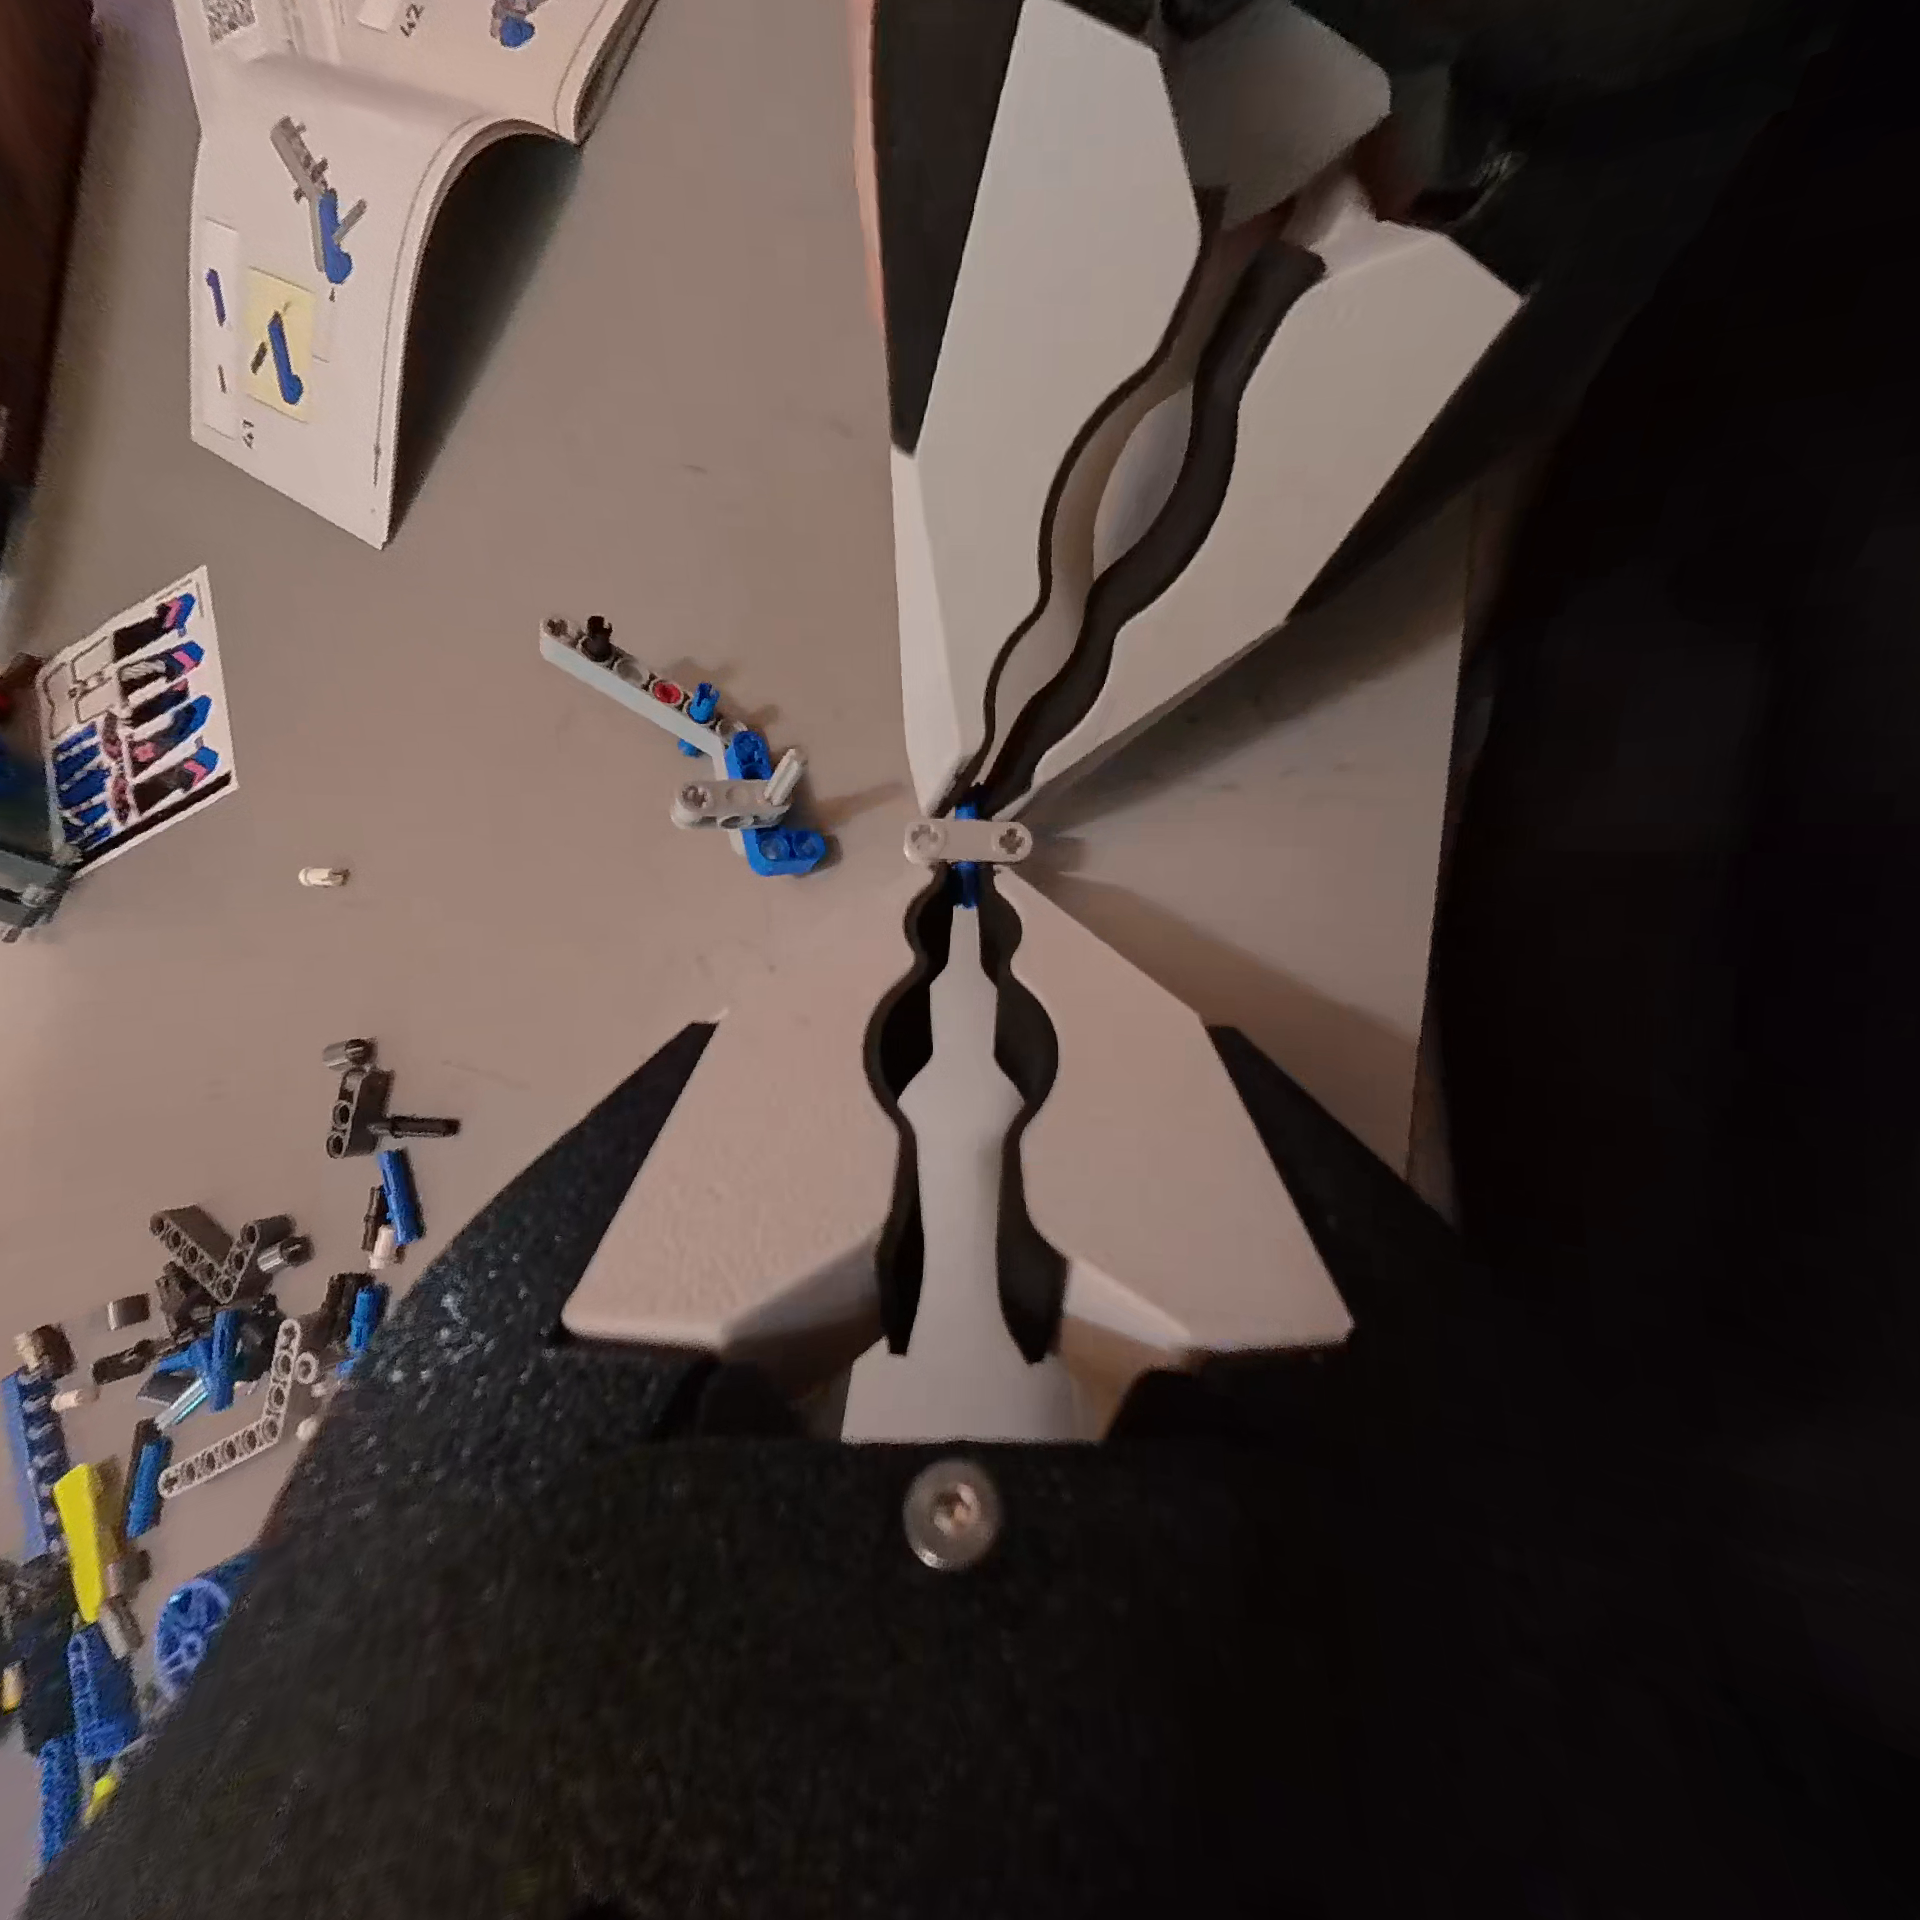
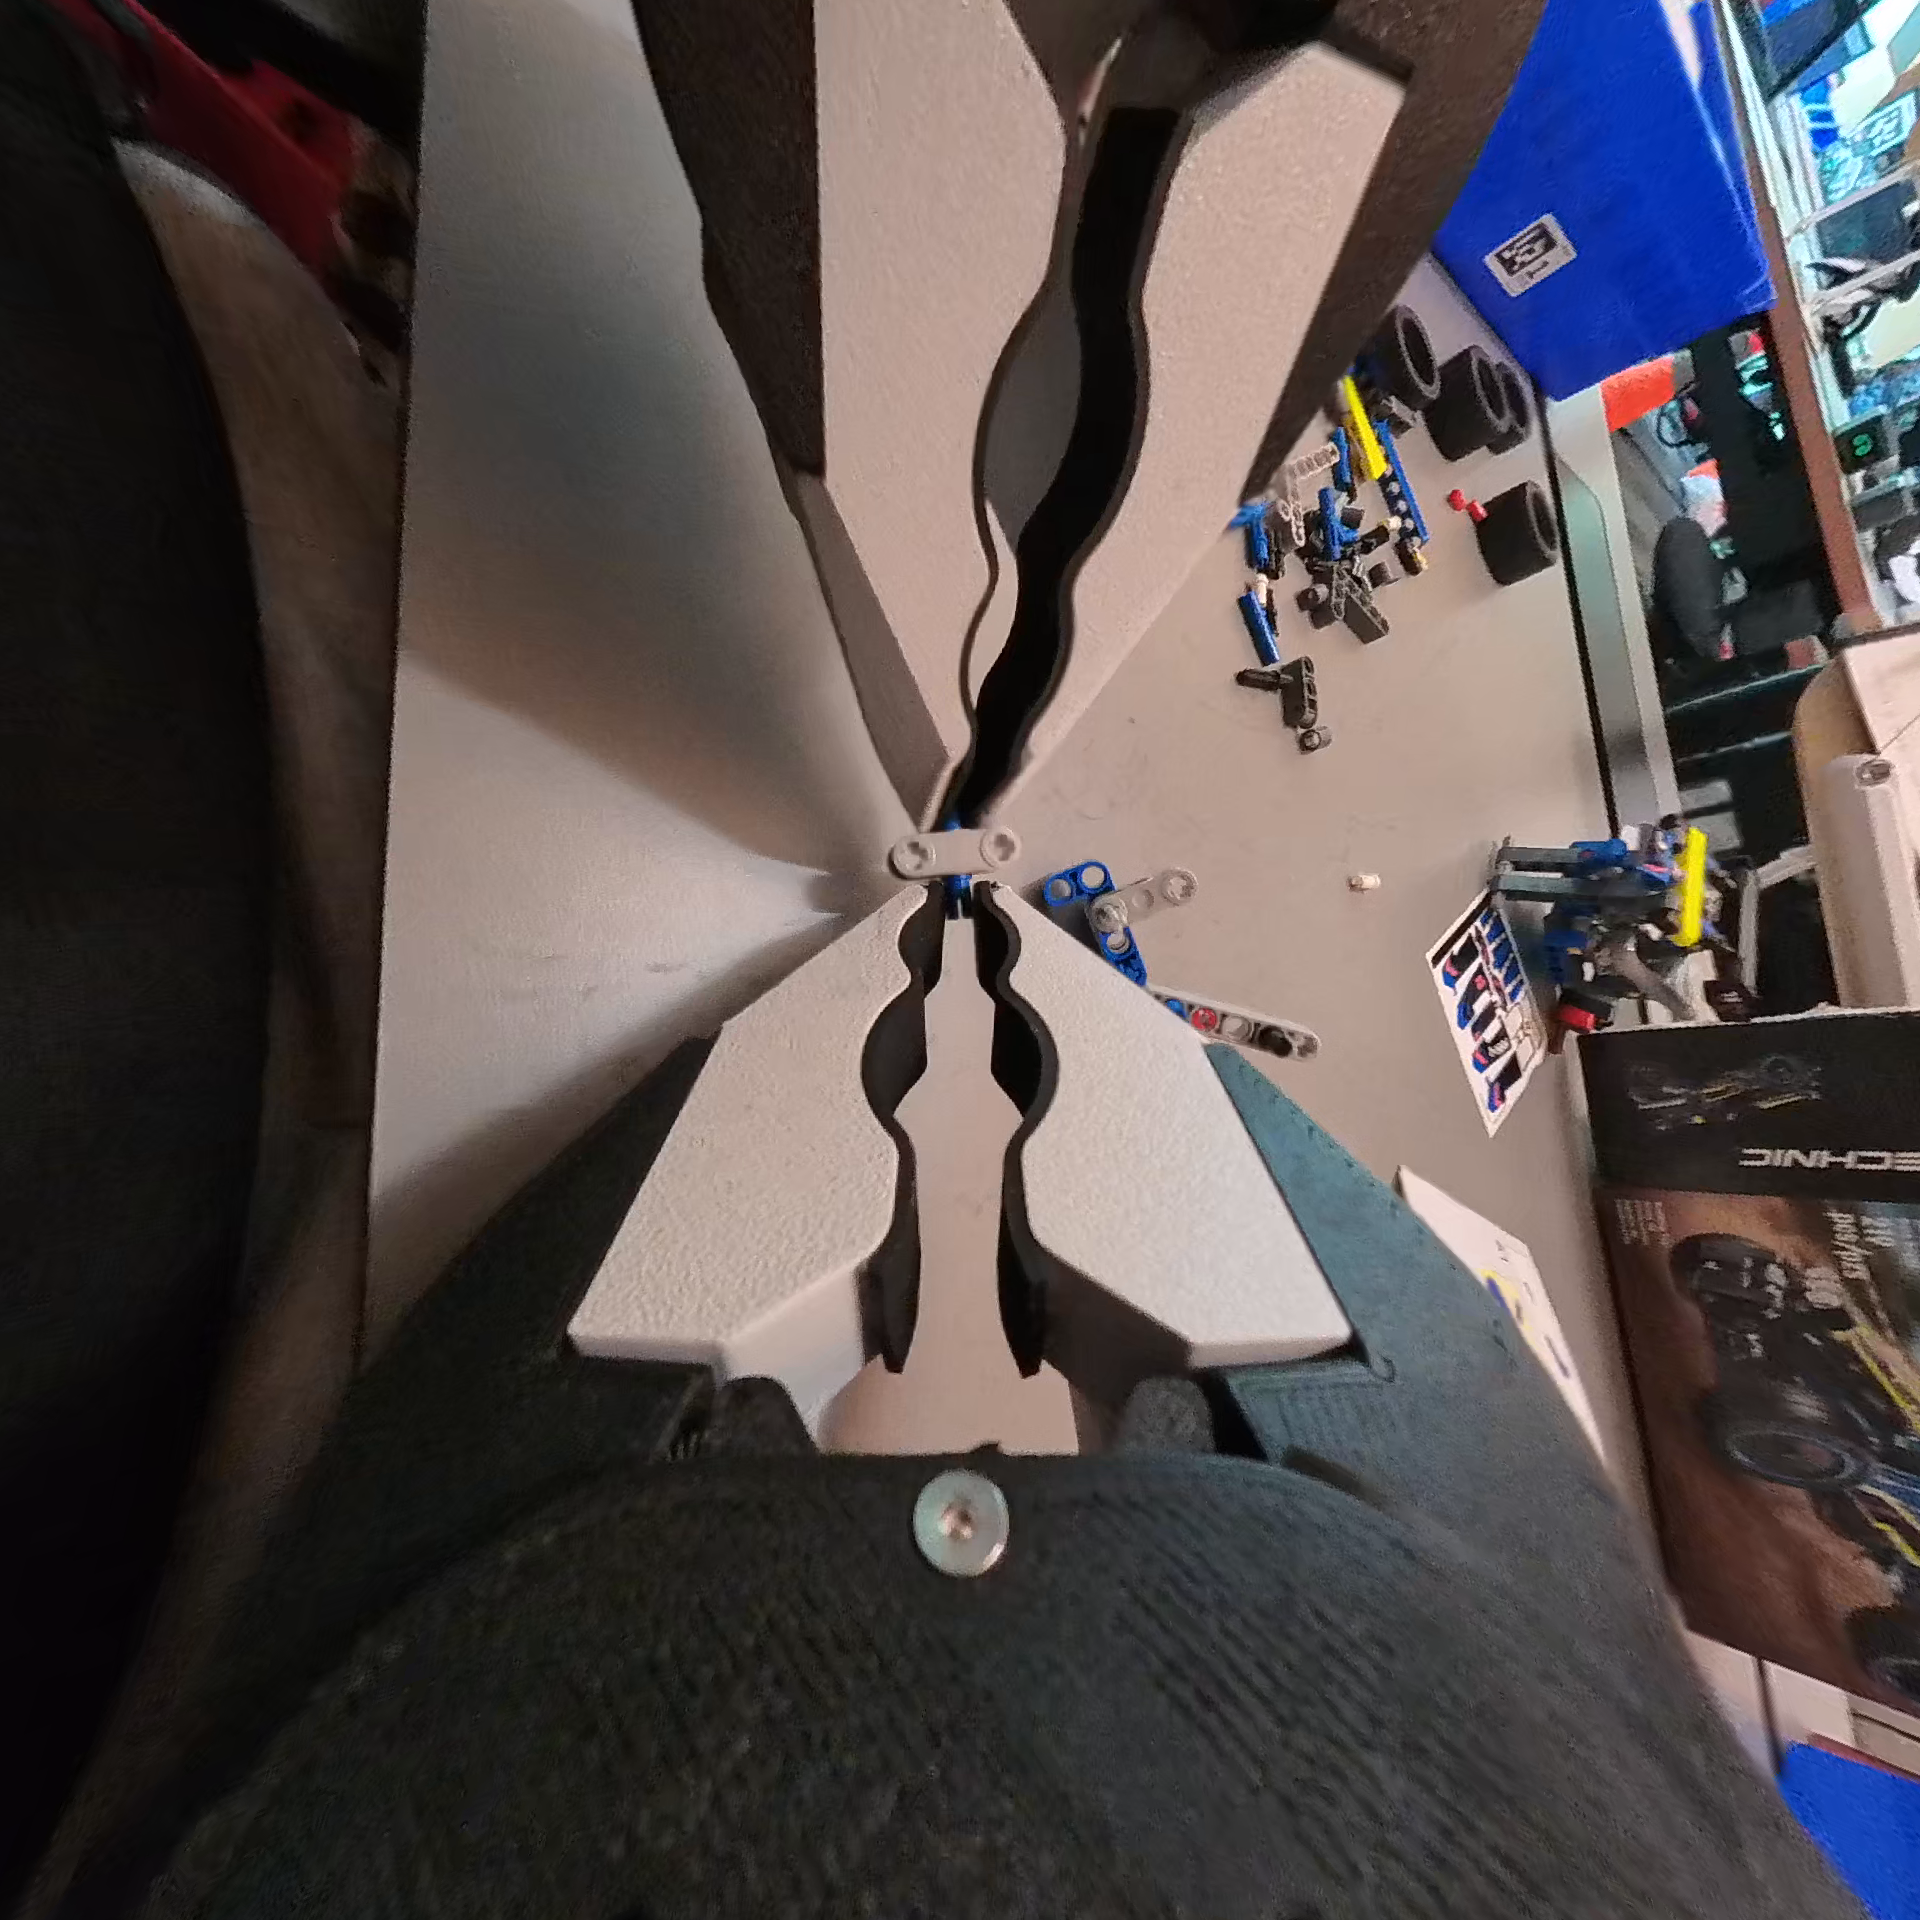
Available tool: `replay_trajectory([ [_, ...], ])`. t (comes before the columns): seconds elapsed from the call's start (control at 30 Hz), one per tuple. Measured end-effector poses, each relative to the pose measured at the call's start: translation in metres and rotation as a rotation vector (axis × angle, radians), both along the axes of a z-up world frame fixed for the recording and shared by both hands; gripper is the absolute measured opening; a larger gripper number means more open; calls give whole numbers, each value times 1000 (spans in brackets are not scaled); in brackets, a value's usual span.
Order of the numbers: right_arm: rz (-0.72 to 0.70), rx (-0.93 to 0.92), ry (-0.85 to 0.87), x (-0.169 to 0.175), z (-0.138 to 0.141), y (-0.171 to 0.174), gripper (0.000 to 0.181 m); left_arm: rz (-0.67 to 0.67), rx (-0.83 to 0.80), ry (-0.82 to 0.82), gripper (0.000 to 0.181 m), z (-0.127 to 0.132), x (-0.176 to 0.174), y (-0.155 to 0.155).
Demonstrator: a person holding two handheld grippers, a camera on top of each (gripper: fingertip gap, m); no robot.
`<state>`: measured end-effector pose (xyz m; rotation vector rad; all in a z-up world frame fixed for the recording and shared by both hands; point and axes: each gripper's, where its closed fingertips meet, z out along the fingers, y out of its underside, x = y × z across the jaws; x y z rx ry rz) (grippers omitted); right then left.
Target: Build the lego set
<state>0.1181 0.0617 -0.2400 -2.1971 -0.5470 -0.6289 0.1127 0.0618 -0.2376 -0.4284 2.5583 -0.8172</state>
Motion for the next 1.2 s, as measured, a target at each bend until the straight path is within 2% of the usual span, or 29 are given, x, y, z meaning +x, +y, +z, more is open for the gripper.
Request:
replay_trajectory([
  [0.1, -11, 48, -41, 6, 4, 3, 3, -21, -46, -91, 1, 13, 3, -3],
  [0.23, -10, 164, 20, 7, 14, 7, 2, -37, -179, -134, 1, 24, 5, -2],
  [0.37, 18, 221, 33, 6, 18, 8, 2, -120, -245, -254, 1, 30, 4, -4],
  [0.5, 58, 252, 50, 1, 19, 9, 2, -186, -227, -335, 2, 31, 0, -3],
  [0.67, 82, 262, 35, 0, 21, 9, 2, -219, -196, -343, 3, 29, -2, 0],
  [0.9, 115, 260, 49, -3, 20, 10, 2, -238, -223, -337, 1, 30, -3, -2],
  [1.0, 114, 233, 82, 0, 23, 6, 3, -229, -190, -389, 1, 32, 0, -3],
  [1.07, 80, 176, 119, 13, 29, -4, 4, -191, -139, -461, 1, 36, 6, 0],
  [1.2, -17, 27, 215, 51, 23, -19, 27, -89, 2, -567, 1, 37, 21, 13],
])
